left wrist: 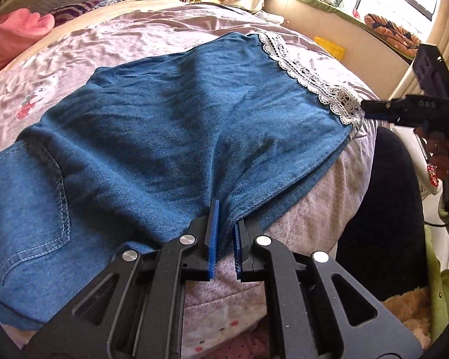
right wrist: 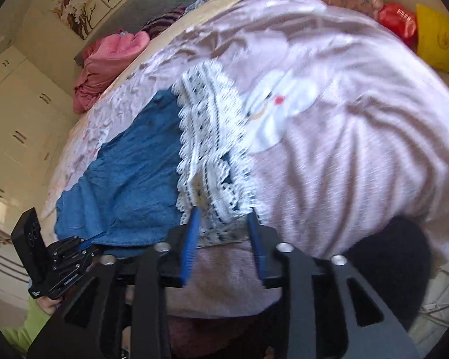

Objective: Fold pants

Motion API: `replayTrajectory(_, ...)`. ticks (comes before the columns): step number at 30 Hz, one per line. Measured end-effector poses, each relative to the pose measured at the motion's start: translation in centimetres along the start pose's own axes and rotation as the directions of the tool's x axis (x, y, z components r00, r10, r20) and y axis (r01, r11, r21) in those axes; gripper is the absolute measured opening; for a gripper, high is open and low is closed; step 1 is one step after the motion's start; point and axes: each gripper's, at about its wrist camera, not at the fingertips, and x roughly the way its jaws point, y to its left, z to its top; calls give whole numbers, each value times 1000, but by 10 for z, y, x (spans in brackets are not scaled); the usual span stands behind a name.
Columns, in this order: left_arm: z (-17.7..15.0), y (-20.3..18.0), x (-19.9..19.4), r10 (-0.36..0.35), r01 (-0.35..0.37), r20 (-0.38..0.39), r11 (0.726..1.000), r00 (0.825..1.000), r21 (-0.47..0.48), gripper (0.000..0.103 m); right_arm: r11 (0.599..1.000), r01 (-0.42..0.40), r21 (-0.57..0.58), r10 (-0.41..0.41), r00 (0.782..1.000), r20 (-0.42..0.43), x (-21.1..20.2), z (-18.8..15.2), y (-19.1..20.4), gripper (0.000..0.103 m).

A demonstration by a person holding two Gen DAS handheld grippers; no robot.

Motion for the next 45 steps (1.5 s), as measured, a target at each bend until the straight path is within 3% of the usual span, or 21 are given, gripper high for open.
replayTrajectory(3, -3, -4, -4, -14, 13, 3, 1000, 1000, 12, 11, 1000, 11, -28, -9, 999, 51, -12, 7, 6, 40)
replayTrajectory(5, -5, -7, -10, -28, 28, 15, 999, 1000, 16, 22, 998, 7, -69, -3, 998, 61, -12, 14, 16, 41)
replayTrajectory(8, -6, -8, -28, -20, 19, 65, 1000, 998, 2, 24, 989, -26, -148, 33, 999, 43, -2, 20, 38, 41)
replayTrajectory(10, -5, -5, -43, -16, 18, 101, 1000, 995, -18, 32, 979, -40, -200, 46, 999, 28, 8, 23, 51, 41)
replayTrajectory(13, -1, 3, -57, 2, 3, 131, 999, 991, -44, 35, 967, -33, -253, 29, 999, -19, 30, 25, 62, 41)
replayTrajectory(18, -1, 16, -36, 104, -99, 52, 991, 993, -85, 38, 972, 21, -234, -46, 993, -104, 54, 12, 47, 43)
replayTrajectory(21, -8, 31, -16, 181, -183, -26, 975, 983, -124, 50, 973, 8, -231, -33, 994, -108, 55, 2, 39, 44)
replayTrajectory(22, -11, 38, -12, 172, -176, -41, 974, 984, -141, 55, 972, 4, -233, -30, 994, -108, 55, 0, 38, 44)
replayTrajectory(27, -12, 48, -22, 109, -109, -14, 973, 994, -203, 56, 971, -26, -239, -2, 993, -115, 52, 1, 37, 48)
replayTrajectory(30, 5, 53, -46, 68, -57, 44, 973, 997, -222, 56, 969, -97, -225, 86, 995, -59, 30, 22, 40, 50)
replayTrajectory(32, 25, 63, -63, 72, -48, 92, 971, 993, -236, 64, 968, -108, -225, 108, 994, -11, 20, 42, 41, 60)
replayTrajectory(36, 74, 87, -69, 146, -111, 123, 961, 982, -253, 66, 974, -82, -211, 91, 995, 32, 26, 90, 32, 61)
replayTrajectory(41, 110, 119, -44, 106, -77, 73, 943, 992, -325, 66, 985, -135, -111, 134, 991, -9, 60, 132, 10, 61)
replayTrajectory(45, 117, 132, -16, 65, -58, 8, 938, 998, -343, 65, 988, -136, -76, 133, 990, -44, 85, 150, 1, 61)
